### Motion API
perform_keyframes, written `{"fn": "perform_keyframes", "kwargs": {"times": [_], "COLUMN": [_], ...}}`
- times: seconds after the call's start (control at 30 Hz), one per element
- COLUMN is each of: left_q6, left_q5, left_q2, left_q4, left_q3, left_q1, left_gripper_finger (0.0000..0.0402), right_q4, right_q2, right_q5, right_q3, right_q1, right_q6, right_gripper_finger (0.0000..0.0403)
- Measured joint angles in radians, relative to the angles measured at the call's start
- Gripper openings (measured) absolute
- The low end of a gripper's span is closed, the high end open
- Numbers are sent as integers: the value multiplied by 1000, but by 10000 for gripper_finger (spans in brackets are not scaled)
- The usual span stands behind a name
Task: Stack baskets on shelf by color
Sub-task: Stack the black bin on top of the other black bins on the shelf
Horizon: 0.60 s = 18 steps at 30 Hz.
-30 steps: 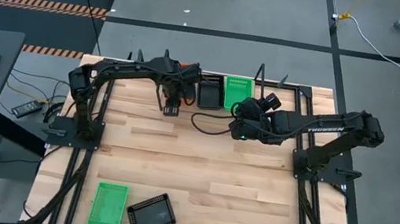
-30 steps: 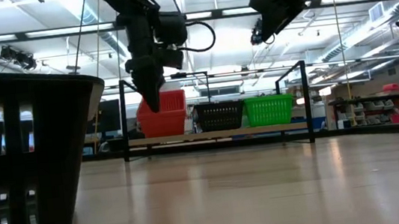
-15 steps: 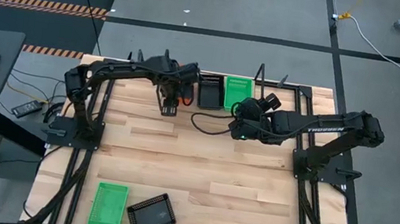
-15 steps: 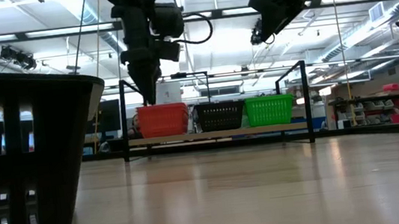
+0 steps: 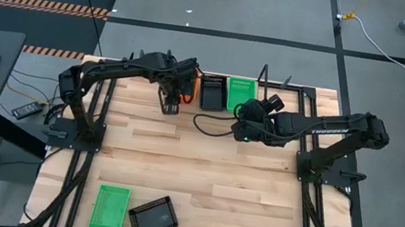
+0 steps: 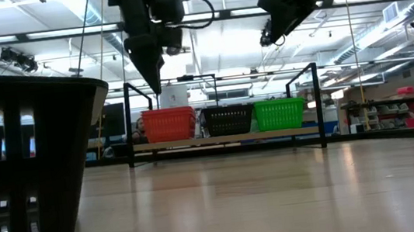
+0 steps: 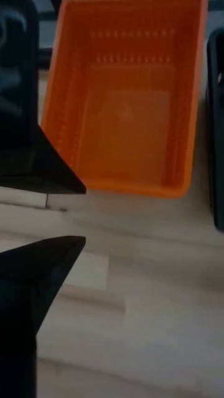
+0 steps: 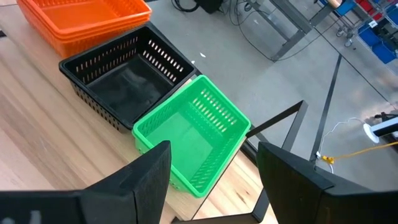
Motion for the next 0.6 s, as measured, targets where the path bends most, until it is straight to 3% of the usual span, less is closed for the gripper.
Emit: {"fn": "perform_keyframes", "kwargs": {"times": [0.17, 0.3, 0.4, 0.6], "left_q6": [-79, -181, -153, -137], "left_q5": [68, 78, 76, 65], "left_q2": [-26, -56, -80, -113], "left_q4": [-51, -189, -281, -241], "left_q3": [0, 0, 0, -4], "left_q1": [-39, -105, -195, -408], "left_gripper_finger": [123, 118, 117, 117], "right_q4": [-6, -8, -8, -10], "right_q2": [0, 0, 0, 0], "right_q5": [-1, -13, -12, -11], "right_q3": [0, 0, 0, 0], "right_q1": [1, 2, 2, 2], "right_q6": [-1, -3, -3, -15], "right_gripper_finger": [241, 241, 241, 241]}}
